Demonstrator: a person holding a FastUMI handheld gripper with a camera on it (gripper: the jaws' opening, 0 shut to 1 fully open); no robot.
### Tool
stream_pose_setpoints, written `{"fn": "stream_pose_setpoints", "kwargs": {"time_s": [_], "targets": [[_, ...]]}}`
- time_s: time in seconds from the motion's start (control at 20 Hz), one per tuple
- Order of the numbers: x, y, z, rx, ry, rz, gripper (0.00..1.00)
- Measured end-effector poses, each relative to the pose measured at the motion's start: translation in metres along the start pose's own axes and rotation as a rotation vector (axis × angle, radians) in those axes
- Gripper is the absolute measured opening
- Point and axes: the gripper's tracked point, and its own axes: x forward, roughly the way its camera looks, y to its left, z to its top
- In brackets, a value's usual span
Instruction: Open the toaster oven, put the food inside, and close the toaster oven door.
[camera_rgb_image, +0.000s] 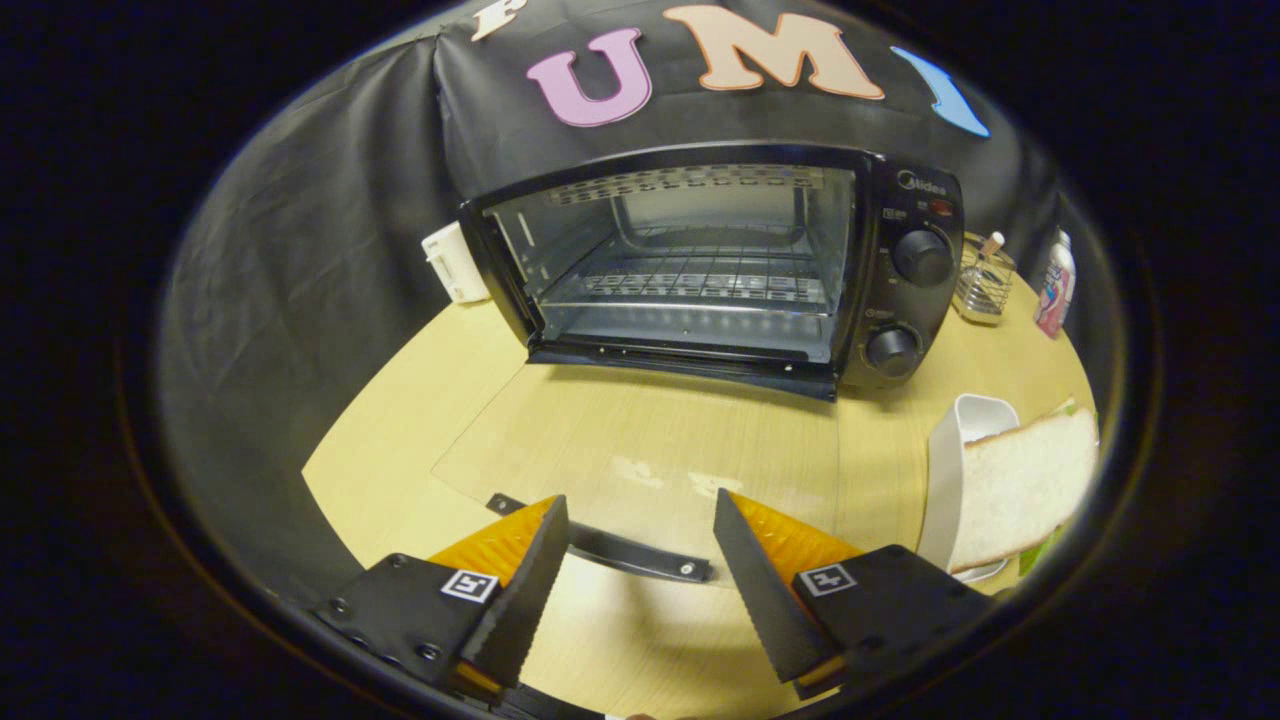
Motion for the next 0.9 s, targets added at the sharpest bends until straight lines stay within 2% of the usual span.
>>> {"fn": "stream_pose_setpoints", "kwargs": {"time_s": [0.2,0.4,0.7,0.9], "targets": [[-0.004,0.0,0.004,0.027,-0.009,0.034,0.92],[-0.016,-0.012,0.026,0.043,-0.055,0.032,0.9],[-0.062,-0.039,0.104,0.118,-0.22,0.022,0.89],[-0.107,-0.073,0.164,0.148,-0.373,-0.026,0.89]]}}
